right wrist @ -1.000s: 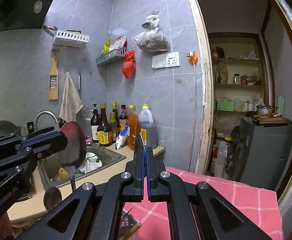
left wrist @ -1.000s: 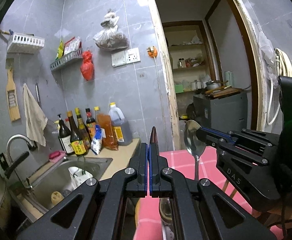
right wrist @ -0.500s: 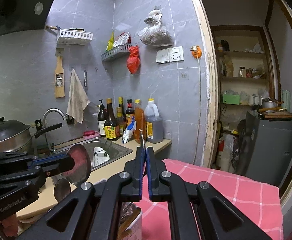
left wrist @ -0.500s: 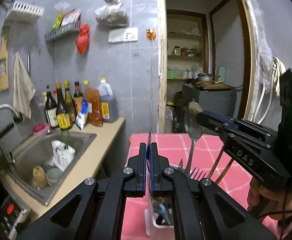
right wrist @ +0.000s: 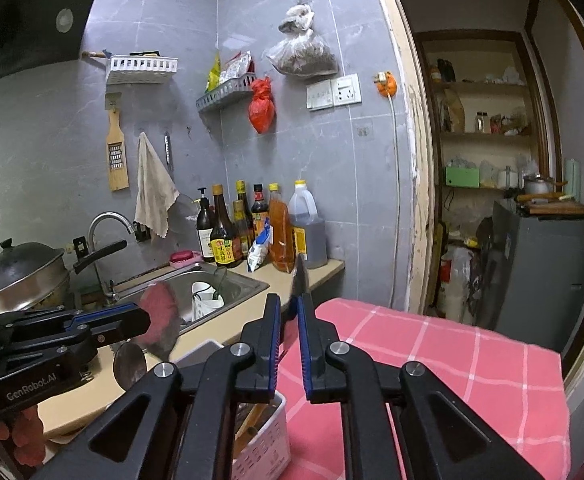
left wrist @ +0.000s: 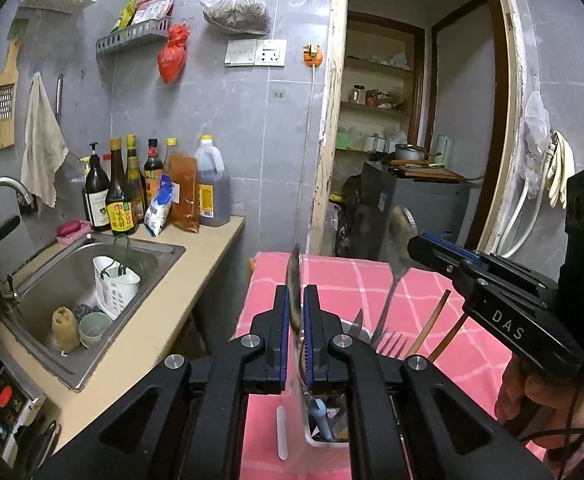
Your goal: Organize utensils
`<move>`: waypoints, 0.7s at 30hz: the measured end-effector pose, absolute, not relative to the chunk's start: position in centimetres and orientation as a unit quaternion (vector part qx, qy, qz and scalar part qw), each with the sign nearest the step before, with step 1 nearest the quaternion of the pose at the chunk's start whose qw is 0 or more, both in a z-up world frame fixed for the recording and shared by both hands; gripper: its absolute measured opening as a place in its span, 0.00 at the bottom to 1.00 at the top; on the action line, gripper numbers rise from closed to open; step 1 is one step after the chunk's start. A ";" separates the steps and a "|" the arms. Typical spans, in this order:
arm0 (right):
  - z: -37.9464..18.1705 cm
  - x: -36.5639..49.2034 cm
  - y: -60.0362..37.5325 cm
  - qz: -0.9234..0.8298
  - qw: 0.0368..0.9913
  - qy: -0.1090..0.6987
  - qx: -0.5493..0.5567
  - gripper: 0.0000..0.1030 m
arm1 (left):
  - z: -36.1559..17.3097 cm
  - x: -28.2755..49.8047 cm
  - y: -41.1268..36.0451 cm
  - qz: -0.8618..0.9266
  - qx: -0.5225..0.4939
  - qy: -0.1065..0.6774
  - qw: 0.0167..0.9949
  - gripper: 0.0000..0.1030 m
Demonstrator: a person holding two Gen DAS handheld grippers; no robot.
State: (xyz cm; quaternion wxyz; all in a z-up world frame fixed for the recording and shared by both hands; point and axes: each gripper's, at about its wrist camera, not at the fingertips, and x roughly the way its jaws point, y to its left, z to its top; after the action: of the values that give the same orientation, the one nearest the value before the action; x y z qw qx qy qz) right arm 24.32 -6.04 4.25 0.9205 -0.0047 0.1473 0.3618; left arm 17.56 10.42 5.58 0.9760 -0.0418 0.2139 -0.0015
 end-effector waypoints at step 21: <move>4.4 22.1 -8.1 0.317 0.937 0.145 0.027 0.45 | 6.0 16.7 11.4 -0.016 -0.068 0.191 0.979 0.29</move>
State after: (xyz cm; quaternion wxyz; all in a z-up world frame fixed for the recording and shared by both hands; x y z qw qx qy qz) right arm 22.06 -8.11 4.45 0.9369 0.0272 0.1445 0.3172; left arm 16.74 11.37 6.01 0.9791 -0.0676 0.1913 -0.0161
